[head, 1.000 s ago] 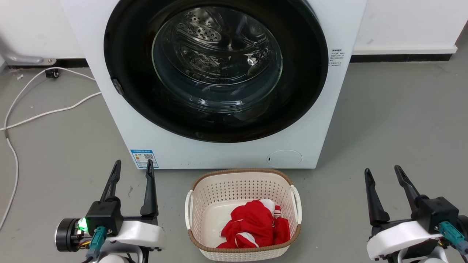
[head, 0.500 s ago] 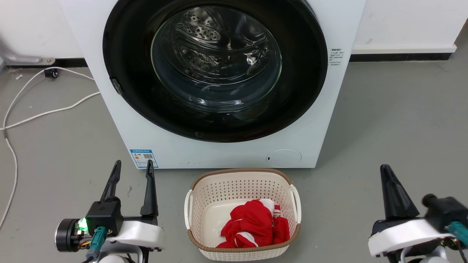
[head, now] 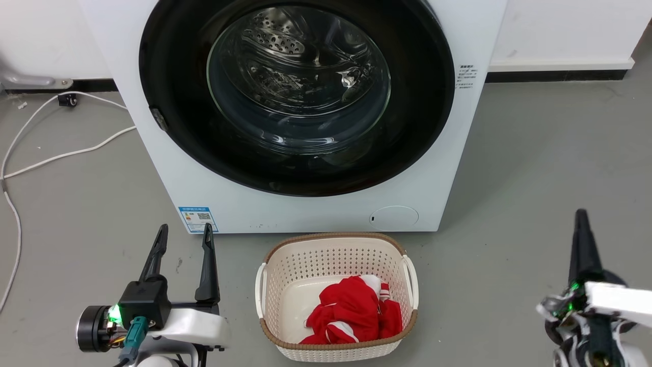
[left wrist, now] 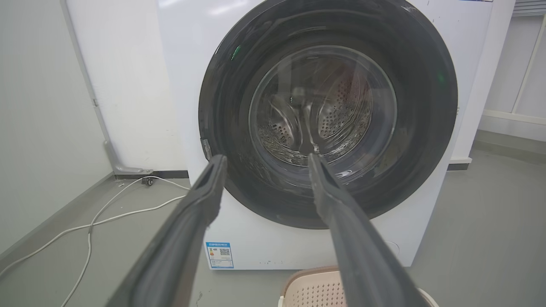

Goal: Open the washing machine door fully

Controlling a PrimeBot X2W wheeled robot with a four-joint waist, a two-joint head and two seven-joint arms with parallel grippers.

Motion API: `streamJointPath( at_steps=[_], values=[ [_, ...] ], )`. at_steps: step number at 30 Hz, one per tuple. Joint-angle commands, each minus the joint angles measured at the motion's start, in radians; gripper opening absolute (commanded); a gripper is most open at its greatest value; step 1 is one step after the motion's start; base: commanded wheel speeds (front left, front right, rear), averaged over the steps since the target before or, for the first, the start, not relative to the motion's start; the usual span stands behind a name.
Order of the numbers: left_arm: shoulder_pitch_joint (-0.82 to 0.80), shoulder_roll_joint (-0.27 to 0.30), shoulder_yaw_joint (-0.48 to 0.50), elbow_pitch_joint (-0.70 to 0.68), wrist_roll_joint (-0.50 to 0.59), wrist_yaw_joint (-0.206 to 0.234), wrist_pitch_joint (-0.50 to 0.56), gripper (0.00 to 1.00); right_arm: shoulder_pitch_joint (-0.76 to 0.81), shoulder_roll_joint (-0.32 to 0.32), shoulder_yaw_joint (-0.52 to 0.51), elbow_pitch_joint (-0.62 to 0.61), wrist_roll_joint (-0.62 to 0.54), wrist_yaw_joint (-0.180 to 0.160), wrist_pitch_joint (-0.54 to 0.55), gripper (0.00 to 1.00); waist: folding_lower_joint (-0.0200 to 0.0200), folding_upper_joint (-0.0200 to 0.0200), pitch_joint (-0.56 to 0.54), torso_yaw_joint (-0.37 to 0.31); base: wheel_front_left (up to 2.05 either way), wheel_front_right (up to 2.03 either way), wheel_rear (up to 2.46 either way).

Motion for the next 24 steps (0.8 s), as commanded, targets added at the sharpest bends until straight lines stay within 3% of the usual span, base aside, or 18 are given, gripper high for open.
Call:
streamJointPath(
  at_steps=[1, 3, 9, 17, 24],
  values=[
    [0.004, -0.001, 0.001, -0.004, 0.001, -0.001, -0.003, 1.00, -0.041, 0.002, -0.029, -0.004, 0.157, 0.000, -0.005, 0.00, 0.0000, 0.0000, 0.006, -0.002, 0.00, 0.00, 0.00],
    [0.002, -0.001, 0.003, -0.007, 0.001, 0.000, -0.003, 1.00, -0.070, 0.002, -0.052, -0.003, 0.268, 0.000, 0.011, 0.00, 0.0000, 0.0000, 0.013, -0.005, 0.00, 0.00, 0.00],
    [-0.014, -0.002, 0.006, -0.020, 0.004, -0.006, -0.003, 1.00, -0.202, -0.055, -0.113, 0.095, 0.399, 0.000, 0.069, 0.00, 0.0000, 0.0000, 0.047, -0.008, 0.00, 0.00, 0.00],
    [-0.064, -0.002, 0.011, -0.051, 0.005, -0.015, -0.003, 1.00, -0.487, -0.215, -0.044, 0.326, 0.405, 0.000, 0.175, 0.00, 0.0000, 0.0000, 0.144, 0.013, 0.00, 0.00, 0.00],
    [-0.136, -0.003, 0.011, -0.095, 0.007, -0.018, -0.003, 1.00, -0.779, -0.336, 0.077, 0.537, 0.363, 0.000, 0.315, 0.00, 0.0000, 0.0000, 0.248, 0.037, 0.00, 0.00, 0.00]
  ],
)
